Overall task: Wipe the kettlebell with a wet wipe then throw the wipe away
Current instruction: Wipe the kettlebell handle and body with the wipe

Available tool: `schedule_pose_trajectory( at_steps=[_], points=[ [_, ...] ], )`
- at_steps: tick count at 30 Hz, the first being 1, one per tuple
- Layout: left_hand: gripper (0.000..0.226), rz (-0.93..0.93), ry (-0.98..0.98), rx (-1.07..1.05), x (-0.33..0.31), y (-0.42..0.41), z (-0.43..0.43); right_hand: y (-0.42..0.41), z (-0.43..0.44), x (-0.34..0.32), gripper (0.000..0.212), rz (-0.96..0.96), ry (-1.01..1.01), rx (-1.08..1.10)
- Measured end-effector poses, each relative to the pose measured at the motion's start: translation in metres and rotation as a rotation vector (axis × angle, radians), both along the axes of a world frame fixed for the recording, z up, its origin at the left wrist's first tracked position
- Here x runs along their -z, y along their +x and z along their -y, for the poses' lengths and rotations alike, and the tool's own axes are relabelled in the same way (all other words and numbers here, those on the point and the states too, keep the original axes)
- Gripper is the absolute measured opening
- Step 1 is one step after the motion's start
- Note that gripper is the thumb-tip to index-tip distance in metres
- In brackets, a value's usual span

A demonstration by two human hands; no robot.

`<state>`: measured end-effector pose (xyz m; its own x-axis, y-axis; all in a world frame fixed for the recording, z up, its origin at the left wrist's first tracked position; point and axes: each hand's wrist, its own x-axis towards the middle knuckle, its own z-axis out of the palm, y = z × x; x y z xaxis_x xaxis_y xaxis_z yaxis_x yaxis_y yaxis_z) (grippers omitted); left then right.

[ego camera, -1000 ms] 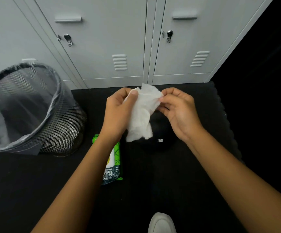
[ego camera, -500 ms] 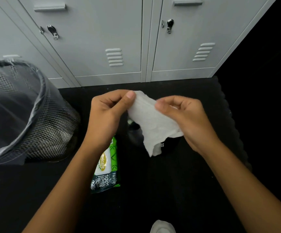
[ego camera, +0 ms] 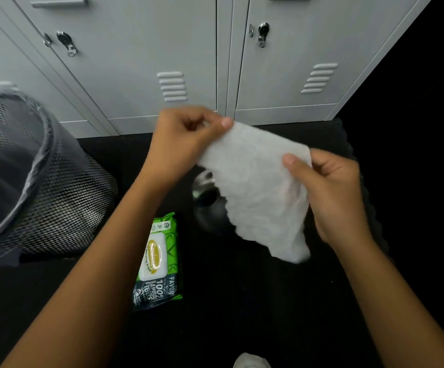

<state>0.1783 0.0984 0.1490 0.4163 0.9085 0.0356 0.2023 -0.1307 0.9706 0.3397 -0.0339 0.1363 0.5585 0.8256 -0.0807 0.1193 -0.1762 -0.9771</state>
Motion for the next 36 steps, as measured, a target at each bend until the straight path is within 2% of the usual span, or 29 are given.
schedule_pose_trajectory(
  at_steps=[3, 5, 6, 7, 9, 12, 15, 17, 19, 22, 24, 27, 32, 34, 36],
  points=[
    [0.021, -0.216, 0.073, 0.039, 0.017, 0.017, -0.030, 0.012, -0.016, 0.013, 0.026, 0.436, -0.052, 0.043],
    [0.027, -0.416, 0.091, 0.078, 0.032, 0.020, -0.040, 0.016, -0.026, 0.021, 0.014, 0.535, -0.111, 0.064],
    [0.031, -0.479, 0.104, 0.054, 0.038, 0.018, -0.040, 0.016, -0.029, 0.023, 0.020, 0.543, -0.136, 0.085],
    [0.032, -0.497, 0.122, -0.016, 0.043, 0.013, -0.037, 0.015, -0.029, 0.024, 0.028, 0.532, -0.132, 0.104],
    [0.025, -0.420, 0.177, -0.243, 0.046, -0.003, -0.016, 0.014, -0.028, 0.021, 0.035, 0.571, -0.052, 0.119],
    [0.014, -0.321, 0.233, -0.453, 0.062, -0.032, 0.042, 0.000, -0.025, 0.014, 0.037, 0.677, 0.017, -0.062],
    [0.017, -0.306, 0.153, -0.413, 0.089, -0.048, 0.097, -0.028, -0.037, 0.013, 0.053, 0.932, -0.117, -0.307],
    [0.019, -0.325, 0.146, -0.386, 0.103, -0.050, 0.122, -0.046, -0.053, 0.010, 0.057, 1.140, -0.239, -0.336],
    [0.019, -0.360, 0.172, -0.321, 0.109, -0.044, 0.139, -0.064, -0.066, 0.011, 0.053, 1.239, -0.322, -0.371],
    [0.015, -0.421, 0.291, -0.098, 0.112, -0.024, 0.147, -0.089, -0.071, 0.021, 0.040, 1.361, -0.312, -0.415],
    [0.017, -0.477, 0.432, 0.042, 0.114, -0.008, 0.143, -0.088, -0.065, 0.028, 0.034, 1.407, -0.198, -0.388],
    [0.028, -0.593, 0.542, 0.161, 0.121, 0.012, 0.130, -0.059, -0.046, 0.036, 0.032, 1.316, 0.018, -0.361],
    [0.053, -0.758, 0.499, 0.197, 0.123, 0.029, 0.114, -0.022, -0.028, 0.046, 0.032, 0.920, 0.081, -0.194],
    [0.057, -0.785, 0.508, 0.205, 0.125, 0.032, 0.112, -0.012, -0.028, 0.051, 0.031, 0.658, 0.108, -0.100],
    [0.060, -0.804, 0.530, 0.229, 0.129, 0.032, 0.111, 0.001, -0.028, 0.053, 0.031, 0.176, 0.073, -0.010]
  ],
)
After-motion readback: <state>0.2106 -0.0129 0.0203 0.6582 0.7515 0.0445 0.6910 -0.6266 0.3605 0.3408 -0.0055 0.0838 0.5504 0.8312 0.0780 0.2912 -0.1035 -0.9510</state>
